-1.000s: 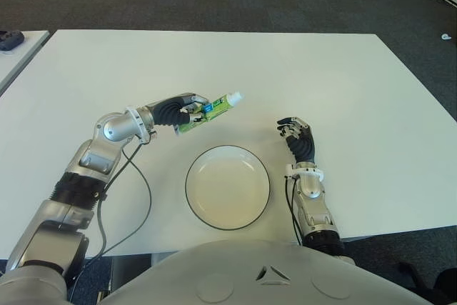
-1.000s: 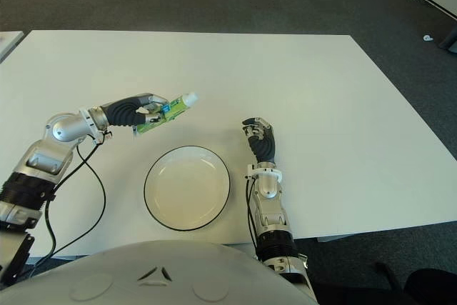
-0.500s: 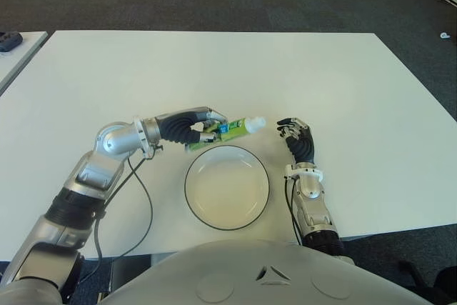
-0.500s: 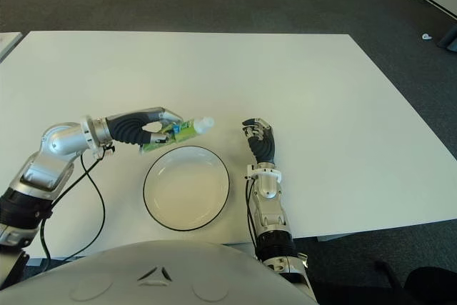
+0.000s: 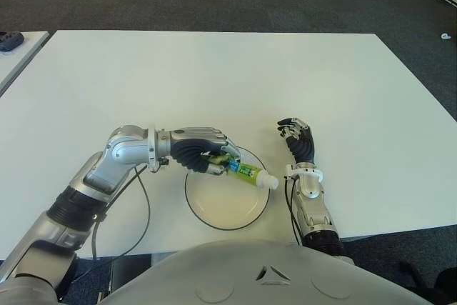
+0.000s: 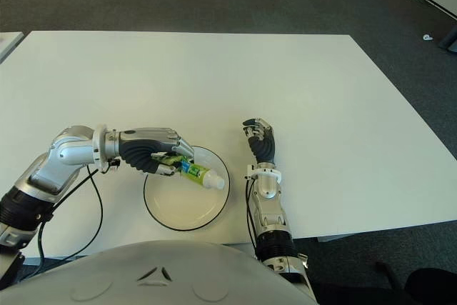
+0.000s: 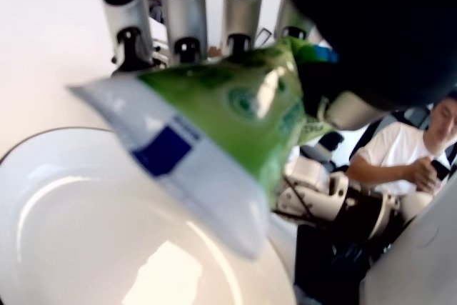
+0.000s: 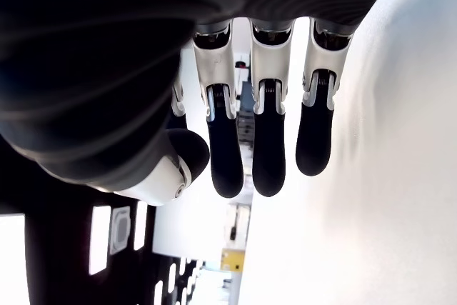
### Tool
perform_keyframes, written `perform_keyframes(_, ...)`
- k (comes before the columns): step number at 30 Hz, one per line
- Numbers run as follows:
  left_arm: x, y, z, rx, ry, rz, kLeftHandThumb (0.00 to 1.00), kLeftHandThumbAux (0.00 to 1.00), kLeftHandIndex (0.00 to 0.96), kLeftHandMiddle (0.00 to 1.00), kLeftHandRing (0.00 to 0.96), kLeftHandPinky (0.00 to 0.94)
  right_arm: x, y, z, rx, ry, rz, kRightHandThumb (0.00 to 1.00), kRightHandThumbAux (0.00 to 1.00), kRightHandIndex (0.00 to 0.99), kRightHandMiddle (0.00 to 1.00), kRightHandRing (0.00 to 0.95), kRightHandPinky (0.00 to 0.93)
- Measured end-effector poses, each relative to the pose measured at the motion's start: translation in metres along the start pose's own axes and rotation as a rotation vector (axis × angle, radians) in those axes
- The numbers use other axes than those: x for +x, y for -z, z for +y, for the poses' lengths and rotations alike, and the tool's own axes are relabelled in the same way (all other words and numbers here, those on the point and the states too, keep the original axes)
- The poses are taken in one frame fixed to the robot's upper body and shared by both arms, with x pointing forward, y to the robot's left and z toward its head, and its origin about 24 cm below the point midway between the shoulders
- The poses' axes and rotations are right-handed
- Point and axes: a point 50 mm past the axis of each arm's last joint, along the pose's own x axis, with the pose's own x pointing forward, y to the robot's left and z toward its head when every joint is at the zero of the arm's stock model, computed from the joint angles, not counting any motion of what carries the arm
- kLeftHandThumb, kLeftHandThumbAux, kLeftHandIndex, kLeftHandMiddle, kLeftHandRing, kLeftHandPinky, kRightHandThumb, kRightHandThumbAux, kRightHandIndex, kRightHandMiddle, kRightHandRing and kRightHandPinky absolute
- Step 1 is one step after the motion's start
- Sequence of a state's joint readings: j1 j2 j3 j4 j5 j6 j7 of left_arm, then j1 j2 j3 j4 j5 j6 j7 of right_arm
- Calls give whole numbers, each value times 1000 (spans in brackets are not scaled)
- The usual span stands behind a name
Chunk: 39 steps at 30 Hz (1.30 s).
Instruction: Put the toothpaste on the table into the plate.
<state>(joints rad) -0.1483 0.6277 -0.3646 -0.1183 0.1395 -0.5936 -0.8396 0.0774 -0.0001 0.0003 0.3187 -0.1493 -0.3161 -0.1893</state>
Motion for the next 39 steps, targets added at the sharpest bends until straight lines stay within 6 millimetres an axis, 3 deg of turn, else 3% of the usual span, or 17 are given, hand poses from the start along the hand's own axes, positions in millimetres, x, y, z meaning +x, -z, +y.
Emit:
perform_keyframes(12, 7, 9, -32, 148, 81, 13, 710, 711, 441, 865, 848, 854, 0, 0, 0, 2, -3, 1, 706, 731, 419, 433, 432, 447)
perform_keyframes(28, 13, 13, -44, 474, -1, 22, 709, 708, 441, 908, 886, 892, 0, 0, 0, 2, -4, 0, 707, 731, 420, 432, 434, 455)
perform_keyframes(39, 14, 19, -47, 598, -56, 66, 710, 707, 441, 917, 890, 896, 0, 0, 0, 3, -2, 1, 707, 732, 419, 428, 424, 437)
